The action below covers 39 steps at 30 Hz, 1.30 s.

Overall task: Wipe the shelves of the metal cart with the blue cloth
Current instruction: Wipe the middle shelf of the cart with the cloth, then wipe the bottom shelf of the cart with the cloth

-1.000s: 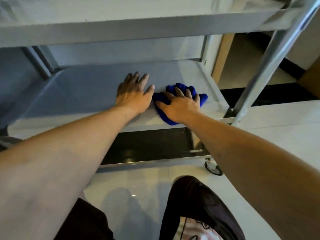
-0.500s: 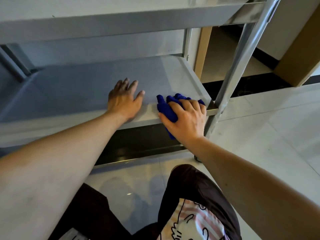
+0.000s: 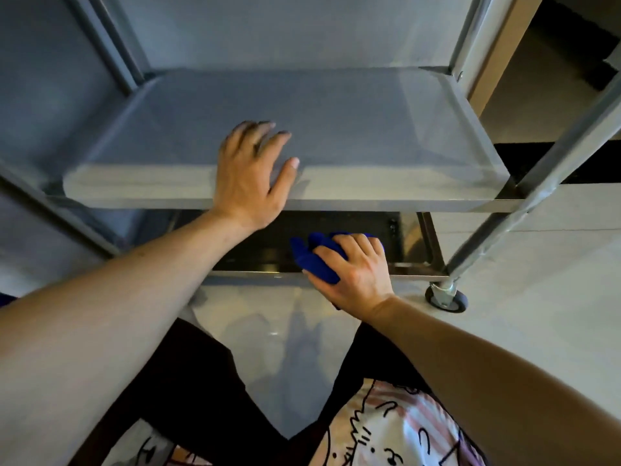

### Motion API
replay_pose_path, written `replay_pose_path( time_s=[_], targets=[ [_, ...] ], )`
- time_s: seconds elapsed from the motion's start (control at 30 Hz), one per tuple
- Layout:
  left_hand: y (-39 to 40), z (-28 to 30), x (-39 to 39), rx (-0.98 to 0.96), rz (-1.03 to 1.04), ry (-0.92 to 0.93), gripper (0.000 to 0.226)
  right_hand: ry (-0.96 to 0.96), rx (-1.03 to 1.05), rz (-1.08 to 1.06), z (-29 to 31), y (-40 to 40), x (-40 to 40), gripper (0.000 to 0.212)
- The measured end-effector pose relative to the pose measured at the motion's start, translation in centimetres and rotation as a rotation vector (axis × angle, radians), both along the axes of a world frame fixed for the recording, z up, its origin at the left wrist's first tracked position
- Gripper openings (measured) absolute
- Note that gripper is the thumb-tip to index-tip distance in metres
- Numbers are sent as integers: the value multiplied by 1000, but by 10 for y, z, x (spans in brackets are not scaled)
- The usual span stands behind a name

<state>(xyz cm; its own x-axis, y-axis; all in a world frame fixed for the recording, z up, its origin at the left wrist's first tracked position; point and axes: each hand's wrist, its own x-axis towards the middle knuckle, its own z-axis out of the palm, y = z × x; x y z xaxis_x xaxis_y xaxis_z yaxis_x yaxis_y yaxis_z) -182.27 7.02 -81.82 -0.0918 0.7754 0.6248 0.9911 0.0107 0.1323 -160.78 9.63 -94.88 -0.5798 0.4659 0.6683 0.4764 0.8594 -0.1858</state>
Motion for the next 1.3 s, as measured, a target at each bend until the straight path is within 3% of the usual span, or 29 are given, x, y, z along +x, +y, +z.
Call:
replay_pose_path(
  time_s=[0.07, 0.2, 0.4, 0.5, 0.67, 0.8, 0.93, 1.07, 1.3],
  targets=[
    [-19, -7, -6, 70, -63, 85, 39, -56, -46, 7, -13, 3, -2, 34],
    [-39, -34, 9, 12, -272, 267, 34, -165, -76, 15, -33, 16, 1, 36],
    [-41, -92, 45, -81, -387, 251, 25, -248, -114, -22, -51, 38, 16, 41],
    [-34, -119, 46, -198, -348, 206, 29, -261, -100, -48, -58, 46, 26, 41],
    [-17, -160, 35, -478, -90, 72, 47, -268, -70, -56, -60, 63, 32, 41],
    [14, -191, 34, -576, -1, 17, 51, -302, 1, -71, -59, 86, 32, 39],
    [41, -219, 41, -576, -50, -29, 45, -403, -54, -161, -65, 105, 34, 39],
    [62, -238, 51, -576, -121, -60, 44, -537, -267, -295, -96, 100, 41, 51],
    [98, -245, 56, -586, -218, 35, 48, -470, -421, -491, -125, 121, 35, 67]
  ],
)
